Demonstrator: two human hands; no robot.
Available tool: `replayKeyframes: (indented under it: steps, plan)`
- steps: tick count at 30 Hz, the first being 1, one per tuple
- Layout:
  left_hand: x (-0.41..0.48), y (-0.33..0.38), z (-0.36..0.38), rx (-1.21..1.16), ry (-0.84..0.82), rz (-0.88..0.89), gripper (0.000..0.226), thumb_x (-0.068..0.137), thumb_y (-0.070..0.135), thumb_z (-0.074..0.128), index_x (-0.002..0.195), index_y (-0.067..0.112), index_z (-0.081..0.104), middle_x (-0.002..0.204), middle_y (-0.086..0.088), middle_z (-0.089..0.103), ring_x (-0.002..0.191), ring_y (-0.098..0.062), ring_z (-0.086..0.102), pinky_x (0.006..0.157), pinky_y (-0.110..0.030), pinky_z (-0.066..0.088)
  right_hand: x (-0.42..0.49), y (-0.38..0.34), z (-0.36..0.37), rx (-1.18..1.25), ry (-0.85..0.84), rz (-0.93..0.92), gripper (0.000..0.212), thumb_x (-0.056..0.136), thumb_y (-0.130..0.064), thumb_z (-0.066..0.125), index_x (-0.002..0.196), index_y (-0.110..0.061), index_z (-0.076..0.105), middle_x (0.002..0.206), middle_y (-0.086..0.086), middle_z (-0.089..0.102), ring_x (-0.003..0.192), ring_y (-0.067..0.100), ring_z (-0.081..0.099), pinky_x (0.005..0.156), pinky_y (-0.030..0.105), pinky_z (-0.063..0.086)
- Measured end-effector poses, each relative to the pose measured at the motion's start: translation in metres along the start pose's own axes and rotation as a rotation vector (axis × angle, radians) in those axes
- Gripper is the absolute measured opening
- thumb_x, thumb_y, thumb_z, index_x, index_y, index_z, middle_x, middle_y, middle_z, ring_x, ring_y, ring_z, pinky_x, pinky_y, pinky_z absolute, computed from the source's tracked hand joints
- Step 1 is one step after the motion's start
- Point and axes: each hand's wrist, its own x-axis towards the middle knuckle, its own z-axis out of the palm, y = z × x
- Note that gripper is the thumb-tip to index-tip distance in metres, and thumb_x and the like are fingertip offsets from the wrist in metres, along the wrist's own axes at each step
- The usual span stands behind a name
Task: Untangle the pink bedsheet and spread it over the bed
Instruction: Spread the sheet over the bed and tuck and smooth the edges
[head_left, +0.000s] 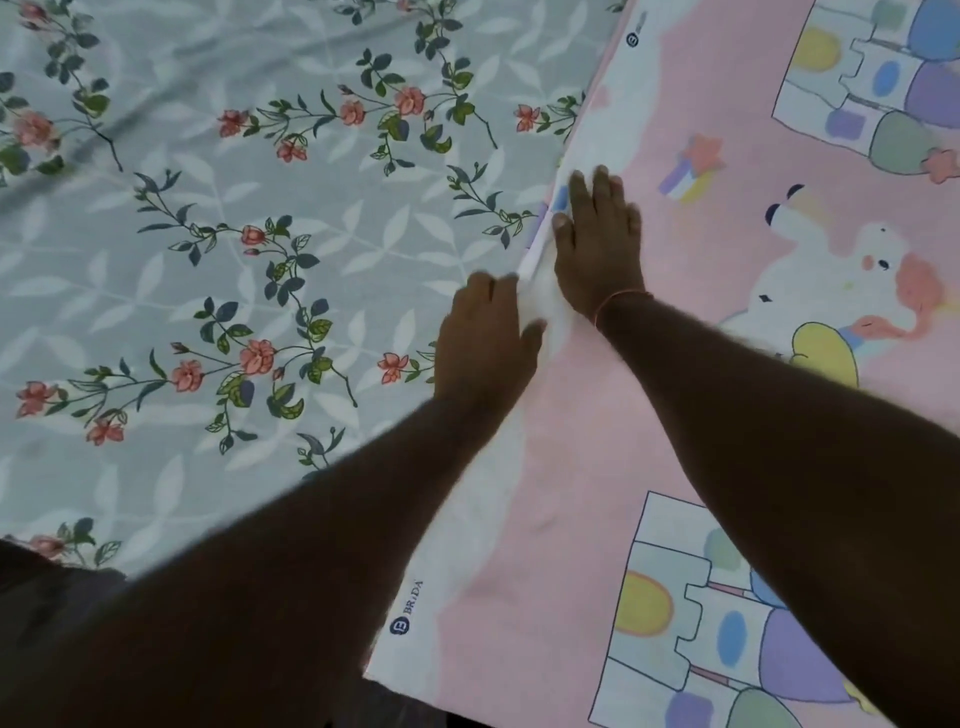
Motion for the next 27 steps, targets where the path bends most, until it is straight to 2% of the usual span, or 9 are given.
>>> replayKeyframes:
  steps: [4,8,13,16,19,22,27]
  plan:
    - [0.046,0.015,0.006,0.096,-0.076,0.095,0.041,0.091,0.038,0.055,0.123,0.013,0.052,0.119,-0.007,0.054,0.107,-0.023,0.053,0.08,-0.033,0.048,0.0,0.005,-0.005,0.054,-0.074,-0.018,0.051,0.101,-0.024,0.026,0.151,-0.017,0.02,0.16,0.009,0.01,0.148,0.025,0.005,0.118,0.042,0.004]
    - [0.066,0.009,0.006,-0.047,-0.133,-0.022,0.048,0.085,0.037,0.06,0.125,0.015,0.048,0.12,-0.008,0.053,0.11,-0.025,0.054,0.086,-0.035,0.045,-0.007,0.001,-0.01,0.132,-0.115,-0.017,0.05,0.099,-0.015,0.03,0.149,-0.016,0.025,0.16,0.008,0.014,0.148,0.023,0.008,0.119,0.039,0.006]
    - [0.086,0.009,0.005,-0.099,-0.208,0.005,0.054,0.078,0.04,0.066,0.124,0.016,0.049,0.117,-0.007,0.058,0.106,-0.025,0.057,0.088,-0.036,0.05,-0.017,-0.004,-0.023,0.221,-0.113,0.002,0.048,0.098,-0.007,0.036,0.146,-0.011,0.033,0.157,0.007,0.024,0.147,0.02,0.015,0.118,0.028,0.008]
    - [0.099,0.018,0.002,-0.17,-0.242,-0.11,0.05,0.075,0.034,0.069,0.117,0.011,0.054,0.112,-0.007,0.062,0.103,-0.024,0.06,0.087,-0.035,0.051,-0.02,-0.005,-0.028,0.252,-0.069,0.014,0.046,0.096,-0.004,0.039,0.141,-0.01,0.042,0.153,0.006,0.033,0.145,0.019,0.024,0.116,0.023,0.011]
    - [0.11,0.02,0.002,-0.17,-0.246,-0.136,0.038,0.078,0.032,0.067,0.107,0.008,0.064,0.101,-0.006,0.068,0.096,-0.023,0.064,0.077,-0.026,0.05,-0.023,-0.003,-0.028,0.237,-0.051,0.001,0.045,0.095,-0.004,0.041,0.14,-0.011,0.045,0.151,0.006,0.038,0.143,0.02,0.028,0.116,0.024,0.014]
    - [0.105,0.016,0.003,-0.124,-0.214,-0.104,0.037,0.081,0.036,0.063,0.106,0.008,0.065,0.099,-0.005,0.067,0.094,-0.021,0.063,0.072,-0.023,0.044,-0.02,0.0,-0.025,0.23,-0.039,-0.013,0.045,0.095,-0.007,0.041,0.139,-0.011,0.046,0.149,0.006,0.04,0.141,0.02,0.032,0.117,0.026,0.016]
    - [0.089,0.012,0.001,-0.174,-0.054,-0.043,0.037,0.085,0.029,0.064,0.118,0.019,0.052,0.096,0.005,0.059,0.082,-0.012,0.055,0.074,-0.022,0.045,-0.011,0.004,-0.017,0.193,0.005,-0.017,0.039,0.096,-0.012,0.044,0.133,-0.01,0.052,0.141,0.007,0.05,0.133,0.023,0.041,0.115,0.027,0.023]
